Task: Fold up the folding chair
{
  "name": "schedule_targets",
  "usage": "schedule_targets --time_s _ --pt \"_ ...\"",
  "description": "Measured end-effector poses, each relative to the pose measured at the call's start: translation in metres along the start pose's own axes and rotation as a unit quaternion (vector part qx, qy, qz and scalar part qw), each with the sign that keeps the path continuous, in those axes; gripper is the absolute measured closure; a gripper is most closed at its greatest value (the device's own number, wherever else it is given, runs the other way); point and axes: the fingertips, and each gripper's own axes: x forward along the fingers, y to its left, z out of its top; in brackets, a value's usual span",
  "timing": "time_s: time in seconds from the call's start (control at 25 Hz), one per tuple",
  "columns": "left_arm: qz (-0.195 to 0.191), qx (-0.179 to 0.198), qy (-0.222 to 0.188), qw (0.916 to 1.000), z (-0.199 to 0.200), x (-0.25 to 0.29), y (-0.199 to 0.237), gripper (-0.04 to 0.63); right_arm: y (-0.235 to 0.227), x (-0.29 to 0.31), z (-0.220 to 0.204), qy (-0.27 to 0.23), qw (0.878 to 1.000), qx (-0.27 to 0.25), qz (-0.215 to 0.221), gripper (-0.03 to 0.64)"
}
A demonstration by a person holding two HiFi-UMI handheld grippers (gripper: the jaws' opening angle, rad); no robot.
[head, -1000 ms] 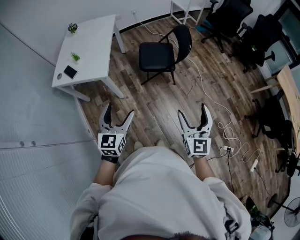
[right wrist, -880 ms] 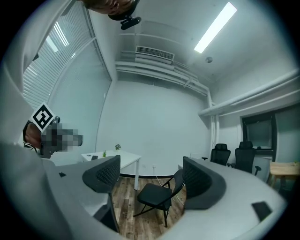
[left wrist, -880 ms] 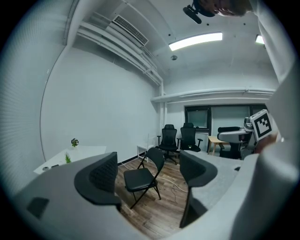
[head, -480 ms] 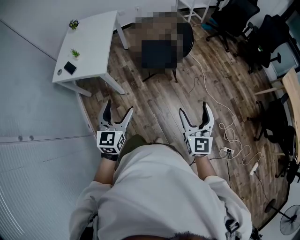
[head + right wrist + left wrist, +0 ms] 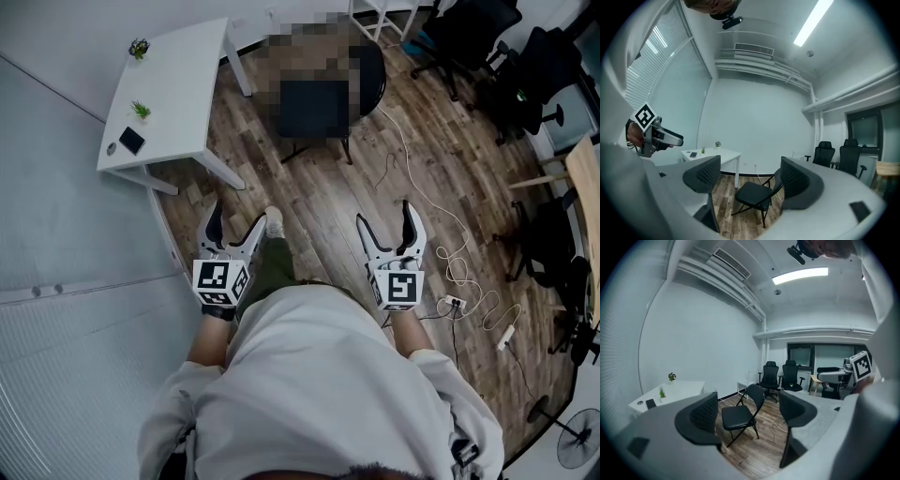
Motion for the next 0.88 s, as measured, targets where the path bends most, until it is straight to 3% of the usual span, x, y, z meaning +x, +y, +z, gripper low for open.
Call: schedule_targets --time_s 0.4,0.88 --pt "-0.044 -0.007 -0.004 0.999 0.021 0.101 0.045 0.183 -0.029 0.077 0.005 0.017 0.999 -0.012 -0.042 0.219" --pt "-0.084 -0.019 0.024 0.996 0.038 0.218 0.153 0.183 -0.028 0.235 0.026 0.034 0.997 -0.019 -0.07 0.22"
